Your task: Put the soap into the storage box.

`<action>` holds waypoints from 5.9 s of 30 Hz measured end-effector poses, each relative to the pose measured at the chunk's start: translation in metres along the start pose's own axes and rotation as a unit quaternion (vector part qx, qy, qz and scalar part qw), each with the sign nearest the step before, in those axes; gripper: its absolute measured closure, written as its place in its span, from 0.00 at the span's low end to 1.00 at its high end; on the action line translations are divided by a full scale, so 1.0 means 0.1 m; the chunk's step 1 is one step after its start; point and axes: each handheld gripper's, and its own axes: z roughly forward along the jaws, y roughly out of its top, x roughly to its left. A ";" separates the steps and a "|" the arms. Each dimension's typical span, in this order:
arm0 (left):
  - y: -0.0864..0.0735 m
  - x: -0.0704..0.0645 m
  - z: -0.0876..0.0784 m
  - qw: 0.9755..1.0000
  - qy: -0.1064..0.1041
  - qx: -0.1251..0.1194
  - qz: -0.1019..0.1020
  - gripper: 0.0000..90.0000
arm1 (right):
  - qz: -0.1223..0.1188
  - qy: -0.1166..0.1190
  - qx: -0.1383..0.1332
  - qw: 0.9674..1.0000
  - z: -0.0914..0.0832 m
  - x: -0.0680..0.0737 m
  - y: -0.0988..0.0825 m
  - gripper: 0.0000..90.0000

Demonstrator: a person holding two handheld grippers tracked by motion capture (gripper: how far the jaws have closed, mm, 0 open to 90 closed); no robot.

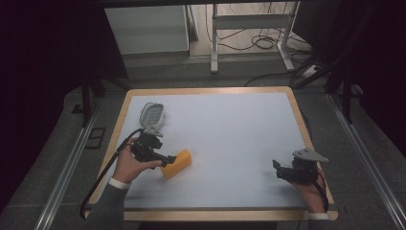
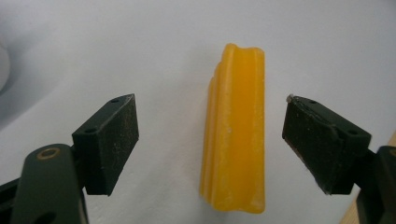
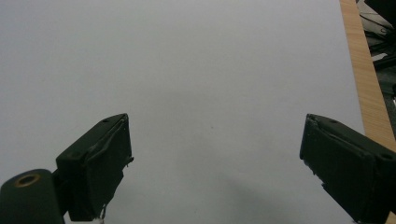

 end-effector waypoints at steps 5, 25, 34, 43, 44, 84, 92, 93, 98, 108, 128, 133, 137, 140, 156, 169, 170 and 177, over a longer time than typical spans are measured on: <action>0.01 -0.06 0.08 1.000 -0.004 0.011 0.007 0.21 | -0.001 0.000 0.001 1.000 0.01 0.00 0.00 0.10; 0.02 -0.17 0.49 0.997 -0.002 0.070 0.016 0.29 | 0.000 0.002 0.004 1.000 0.03 0.01 -0.02 0.10; -0.02 -0.18 0.55 0.996 -0.011 0.086 0.010 0.44 | -0.004 0.003 0.006 1.000 0.03 0.03 -0.02 0.10; -0.04 -0.18 0.58 0.995 -0.002 0.099 0.006 0.61 | -0.006 0.004 0.011 1.000 0.06 0.05 -0.03 0.10; -0.04 -0.18 0.58 0.995 -0.003 0.098 0.005 0.64 | -0.006 0.003 0.011 1.000 0.06 0.04 -0.03 0.10; 0.12 0.01 0.25 0.999 -0.003 0.041 -0.014 0.67 | -0.003 -0.001 0.009 1.000 0.04 0.01 -0.03 0.10; 0.14 0.07 0.21 0.999 0.001 0.034 -0.024 0.67 | -0.002 -0.001 0.009 1.000 0.04 0.01 -0.03 0.10; 0.15 0.08 0.20 0.999 0.001 0.035 -0.024 0.67 | -0.001 -0.002 0.009 1.000 0.04 0.01 -0.03 0.10; 0.16 0.12 0.19 0.999 0.003 0.033 -0.029 0.67 | -0.002 -0.002 0.010 1.000 0.04 0.00 -0.03 0.10; 0.19 0.16 0.16 0.999 0.009 0.033 -0.031 0.67 | -0.003 -0.003 0.008 1.000 0.03 0.01 -0.03 0.10; 0.27 0.27 0.10 0.999 0.011 0.025 -0.041 0.67 | -0.001 -0.003 0.005 1.000 0.02 0.00 -0.02 0.10; 0.28 0.30 0.11 0.999 0.013 0.027 -0.043 0.67 | 0.000 -0.003 0.006 1.000 0.02 0.00 -0.02 0.10; 0.29 0.34 0.11 0.998 0.013 0.026 -0.048 0.67 | -0.001 -0.003 0.007 1.000 0.02 0.00 -0.03 0.10; 0.30 0.38 0.12 0.998 0.014 0.028 -0.051 0.67 | -0.002 -0.004 0.007 1.000 0.02 0.00 -0.03 0.10; 0.34 0.47 0.12 0.998 0.018 0.027 -0.059 0.67 | 0.000 -0.008 0.009 1.000 0.02 -0.01 -0.03 0.10; 0.38 0.52 0.09 0.997 0.021 0.025 -0.064 0.67 | -0.001 -0.007 0.008 1.000 0.02 -0.01 -0.03 0.10; 0.38 0.52 0.09 0.997 0.021 0.025 -0.064 0.67 | -0.001 -0.007 0.008 1.000 0.02 -0.01 -0.03 0.10; 0.41 0.58 0.07 0.997 0.024 0.023 -0.069 0.67 | -0.002 -0.006 0.007 1.000 0.02 -0.01 -0.03 0.10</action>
